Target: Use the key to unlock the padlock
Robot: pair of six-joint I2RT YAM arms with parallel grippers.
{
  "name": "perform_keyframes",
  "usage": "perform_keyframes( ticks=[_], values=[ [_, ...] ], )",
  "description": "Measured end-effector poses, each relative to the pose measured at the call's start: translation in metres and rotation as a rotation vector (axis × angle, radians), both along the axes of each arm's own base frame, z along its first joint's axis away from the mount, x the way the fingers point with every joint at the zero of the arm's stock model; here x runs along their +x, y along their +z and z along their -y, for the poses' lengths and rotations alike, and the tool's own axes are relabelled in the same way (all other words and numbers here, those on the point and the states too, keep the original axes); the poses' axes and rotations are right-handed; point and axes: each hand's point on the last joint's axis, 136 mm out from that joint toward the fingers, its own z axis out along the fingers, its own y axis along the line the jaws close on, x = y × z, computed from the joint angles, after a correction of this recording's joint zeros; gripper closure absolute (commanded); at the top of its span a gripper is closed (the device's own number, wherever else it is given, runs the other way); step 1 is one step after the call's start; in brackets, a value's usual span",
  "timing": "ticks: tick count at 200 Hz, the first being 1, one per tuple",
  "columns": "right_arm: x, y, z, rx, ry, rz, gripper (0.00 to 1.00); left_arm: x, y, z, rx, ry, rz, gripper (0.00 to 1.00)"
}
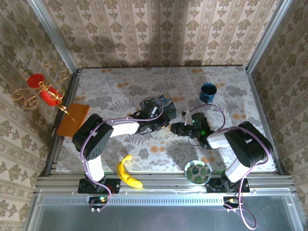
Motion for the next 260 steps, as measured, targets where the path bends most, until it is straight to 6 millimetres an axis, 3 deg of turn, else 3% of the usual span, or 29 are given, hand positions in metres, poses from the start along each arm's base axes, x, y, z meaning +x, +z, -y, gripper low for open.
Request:
perform_keyframes(
  ticks=[90,175,260],
  values=[
    [-0.004,-0.016,-0.001,-0.018,0.008,-0.04,0.77,0.0,0.0,0.0,-0.001,-0.001,0.0,1.0],
    [-0.003,-0.012,-0.003,-0.009,0.016,-0.02,1.0,0.001,0.001,0.0,-0.004,-0.001,0.001,1.0],
    [-0.003,-0.012,-0.004,-0.002,0.021,-0.015,1.0,0.0,0.0,0.001,-0.003,-0.001,0.001,1.0]
  ],
)
